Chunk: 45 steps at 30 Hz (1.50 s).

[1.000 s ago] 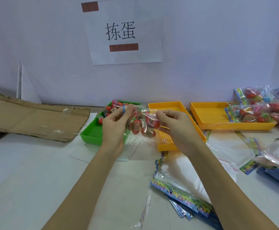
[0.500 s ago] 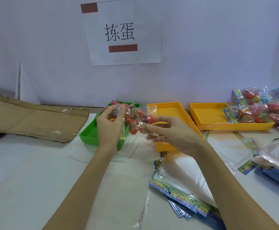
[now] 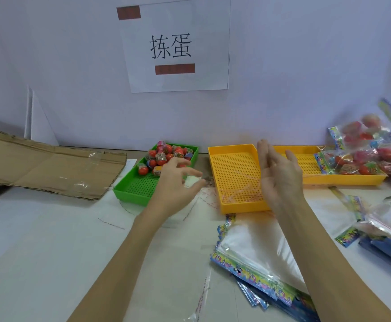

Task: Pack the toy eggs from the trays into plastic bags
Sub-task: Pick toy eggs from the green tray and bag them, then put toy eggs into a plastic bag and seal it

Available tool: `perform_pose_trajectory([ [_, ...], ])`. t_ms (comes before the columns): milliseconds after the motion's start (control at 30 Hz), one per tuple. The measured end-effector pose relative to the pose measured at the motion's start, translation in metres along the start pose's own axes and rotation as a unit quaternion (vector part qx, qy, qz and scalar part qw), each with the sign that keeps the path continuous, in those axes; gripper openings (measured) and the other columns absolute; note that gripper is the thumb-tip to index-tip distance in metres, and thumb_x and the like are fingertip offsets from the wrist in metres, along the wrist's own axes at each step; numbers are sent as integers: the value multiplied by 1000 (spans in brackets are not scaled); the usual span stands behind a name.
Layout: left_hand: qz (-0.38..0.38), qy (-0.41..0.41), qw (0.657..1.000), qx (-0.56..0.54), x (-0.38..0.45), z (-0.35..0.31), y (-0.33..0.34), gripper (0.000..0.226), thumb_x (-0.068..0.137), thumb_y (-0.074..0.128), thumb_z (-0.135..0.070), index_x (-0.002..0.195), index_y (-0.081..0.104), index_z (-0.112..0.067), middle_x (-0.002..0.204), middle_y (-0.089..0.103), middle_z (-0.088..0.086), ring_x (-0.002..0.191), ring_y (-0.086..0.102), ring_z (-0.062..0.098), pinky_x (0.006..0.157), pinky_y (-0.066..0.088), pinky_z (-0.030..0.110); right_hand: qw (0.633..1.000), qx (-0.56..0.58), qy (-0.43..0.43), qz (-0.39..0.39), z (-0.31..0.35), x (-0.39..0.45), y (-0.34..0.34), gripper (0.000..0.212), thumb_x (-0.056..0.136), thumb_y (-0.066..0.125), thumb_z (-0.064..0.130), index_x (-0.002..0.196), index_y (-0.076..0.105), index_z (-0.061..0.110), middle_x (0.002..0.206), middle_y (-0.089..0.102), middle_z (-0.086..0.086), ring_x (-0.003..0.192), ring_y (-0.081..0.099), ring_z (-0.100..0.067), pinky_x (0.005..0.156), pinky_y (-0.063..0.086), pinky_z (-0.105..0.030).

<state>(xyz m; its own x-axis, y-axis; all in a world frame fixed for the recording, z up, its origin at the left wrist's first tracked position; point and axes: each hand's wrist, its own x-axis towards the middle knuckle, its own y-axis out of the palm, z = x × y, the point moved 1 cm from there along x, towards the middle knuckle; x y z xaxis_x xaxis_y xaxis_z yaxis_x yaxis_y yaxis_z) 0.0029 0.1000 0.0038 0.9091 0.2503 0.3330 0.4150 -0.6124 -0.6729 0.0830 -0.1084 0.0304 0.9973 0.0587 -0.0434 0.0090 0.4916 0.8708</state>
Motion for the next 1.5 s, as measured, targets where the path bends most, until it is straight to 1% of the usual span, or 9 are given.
perform_pose_trajectory([
  [133,-1,73,982,177,-5,-5,9,61,100,42,-63,90,86,-21,155,49,-6,144,32,15,111,18,36,997,-56,38,25,-1,-3,1,49,101,52,-11,147,41,-2,125,68,-27,108,74,-33,79,62,-28],
  [267,-11,152,968,198,-5,-6,6,20,99,69,-17,116,77,-11,144,58,6,137,44,27,107,29,41,989,-127,70,27,-2,-6,2,25,102,52,-3,125,62,1,106,76,-13,85,78,-20,66,59,-21],
  [367,-25,250,958,140,-9,-13,7,14,94,76,-18,106,74,-10,108,65,4,100,56,18,87,48,33,985,-153,80,21,-3,-7,3,19,102,54,2,114,67,5,95,73,-7,69,71,-15,58,55,-20],
  [467,5,265,964,-6,-19,-35,13,29,95,75,-35,79,76,-11,75,61,-2,66,50,8,61,42,22,983,-166,79,20,0,-5,2,18,102,53,3,113,68,5,85,69,-4,62,64,-13,55,52,-20],
  [633,201,334,918,74,-36,-50,35,53,74,83,-62,119,78,-34,80,51,-7,80,42,11,72,34,26,978,-189,84,14,2,-2,-2,19,101,53,4,113,68,5,81,66,-2,59,58,-12,52,48,-19],
  [767,193,355,904,139,-37,-51,39,43,77,75,-69,107,81,-38,82,47,-6,83,35,10,75,27,30,975,-204,84,3,2,-1,-3,20,101,53,3,112,69,5,78,66,-2,58,58,-11,52,47,-18],
  [1133,194,279,940,12,-32,-48,39,17,87,85,-31,86,82,-14,79,54,-4,80,47,13,78,39,34,964,-245,99,-6,-4,0,-7,18,101,54,6,108,70,8,79,66,-1,58,58,-10,52,48,-18],
  [1300,119,85,970,-194,-18,-36,22,16,100,68,-21,92,74,-8,86,53,-4,64,45,1,60,37,16,940,-321,109,43,-2,3,-5,19,102,56,13,108,73,10,85,77,-2,70,73,-14,60,55,-20],
  [1500,-3,-118,882,-456,-3,-15,10,23,105,52,1,94,70,-8,79,64,1,66,52,10,59,46,23,854,-444,135,237,-17,-9,4,41,100,57,53,120,70,19,115,78,-4,105,76,-20,92,61,-31],
])
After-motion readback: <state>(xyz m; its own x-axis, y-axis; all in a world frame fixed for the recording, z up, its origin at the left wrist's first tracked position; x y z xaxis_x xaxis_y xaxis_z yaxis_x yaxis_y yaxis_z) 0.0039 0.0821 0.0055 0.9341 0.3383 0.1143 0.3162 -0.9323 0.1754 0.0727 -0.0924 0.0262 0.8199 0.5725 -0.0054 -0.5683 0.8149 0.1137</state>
